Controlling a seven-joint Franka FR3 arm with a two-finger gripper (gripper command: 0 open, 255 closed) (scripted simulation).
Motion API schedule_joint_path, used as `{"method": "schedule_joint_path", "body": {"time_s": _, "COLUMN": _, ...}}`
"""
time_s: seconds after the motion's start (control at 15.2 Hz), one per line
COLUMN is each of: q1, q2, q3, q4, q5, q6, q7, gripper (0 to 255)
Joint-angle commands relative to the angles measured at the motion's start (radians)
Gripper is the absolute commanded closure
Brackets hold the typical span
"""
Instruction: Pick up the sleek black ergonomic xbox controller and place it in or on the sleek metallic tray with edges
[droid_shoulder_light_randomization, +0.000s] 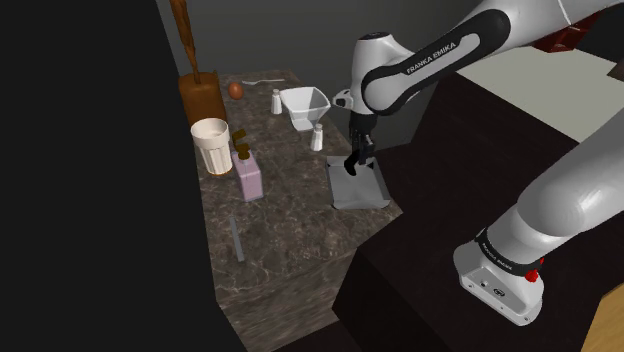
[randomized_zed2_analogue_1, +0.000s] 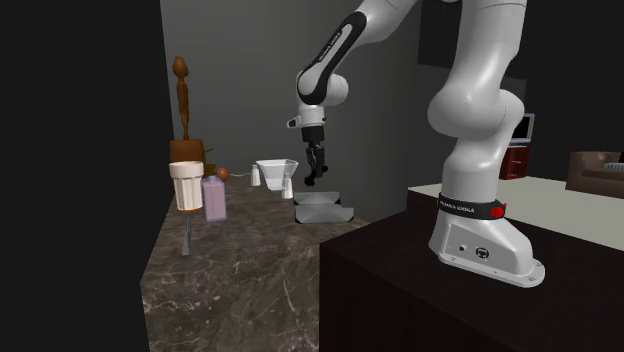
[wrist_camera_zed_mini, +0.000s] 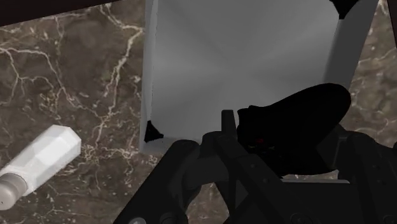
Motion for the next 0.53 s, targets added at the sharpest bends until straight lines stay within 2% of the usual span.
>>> {"method": "schedule_joint_path", "body": {"time_s": 0.0, "q1": -0.027, "q2": -0.036, "q3": -0.029, "q4": -0.035, "q5": 0.008, "q6": 0.002, "q7": -0.064, "gripper": 255}}
{"method": "schedule_joint_path", "body": {"time_s": 0.46, "q1": -0.03, "q2": 0.034, "q3": -0.03, "q4": -0.057, "q5": -0.028, "q6": 0.089, "q7": -0.04, "gripper": 255}}
